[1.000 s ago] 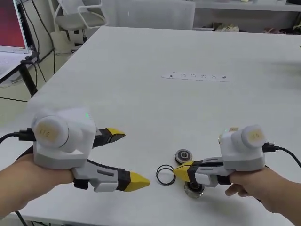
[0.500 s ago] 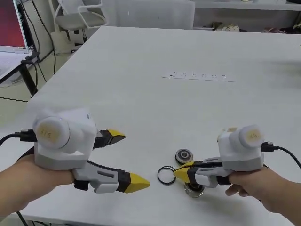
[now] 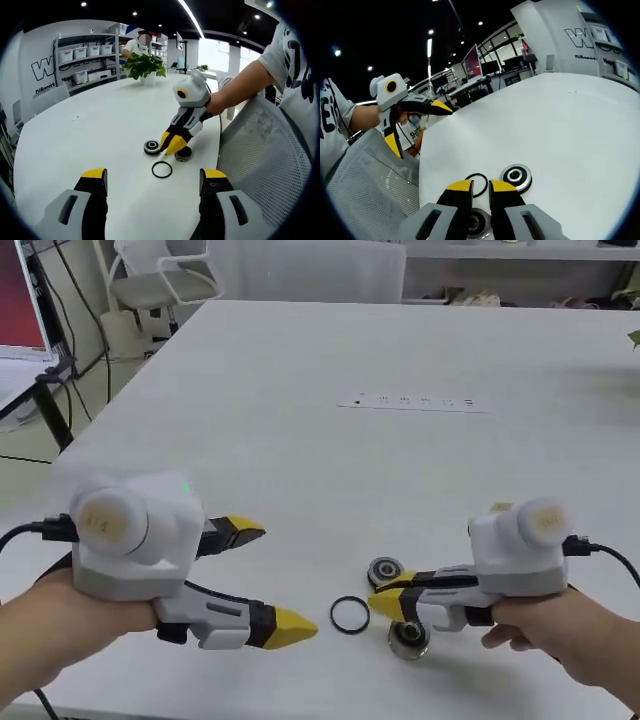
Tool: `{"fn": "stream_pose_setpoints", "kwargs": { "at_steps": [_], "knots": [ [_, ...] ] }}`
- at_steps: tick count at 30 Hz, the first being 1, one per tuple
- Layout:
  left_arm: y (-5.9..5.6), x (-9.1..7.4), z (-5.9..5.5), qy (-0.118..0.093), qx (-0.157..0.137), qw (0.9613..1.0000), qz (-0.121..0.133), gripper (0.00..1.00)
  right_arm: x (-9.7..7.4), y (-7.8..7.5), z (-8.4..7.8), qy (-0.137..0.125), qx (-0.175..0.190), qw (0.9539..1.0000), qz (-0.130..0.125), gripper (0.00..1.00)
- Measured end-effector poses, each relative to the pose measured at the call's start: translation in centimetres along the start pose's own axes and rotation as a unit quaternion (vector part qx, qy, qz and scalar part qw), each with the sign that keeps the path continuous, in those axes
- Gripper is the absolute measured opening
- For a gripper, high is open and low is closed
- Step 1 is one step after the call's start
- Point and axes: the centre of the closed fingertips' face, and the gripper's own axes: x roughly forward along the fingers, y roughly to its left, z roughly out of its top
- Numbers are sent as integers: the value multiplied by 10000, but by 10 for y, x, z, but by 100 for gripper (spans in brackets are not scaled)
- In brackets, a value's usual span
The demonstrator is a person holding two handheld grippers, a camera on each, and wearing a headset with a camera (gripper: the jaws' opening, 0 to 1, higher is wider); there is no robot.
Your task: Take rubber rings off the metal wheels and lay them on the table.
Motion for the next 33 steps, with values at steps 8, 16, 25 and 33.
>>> {"fn": "stream_pose_setpoints", "kwargs": {
  "at_steps": [8, 16, 25, 33],
  "knots": [
    [4, 5, 5, 7, 32, 10000, -30, 72, -14, -8, 16, -328, 26, 9994, -121, 13],
    [9, 15, 17, -19, 126, 9999, -105, 70, -25, -20, 19, -461, 0, 9985, -284, 15],
    [16, 32, 33, -173, -96, 9996, -200, 67, -32, -28, 16, -449, -80, 9980, -437, 17],
    [21, 46, 35, -185, -319, 9989, -278, 62, -34, -35, 10, -369, -166, 9976, -558, 17]
  ]
}}
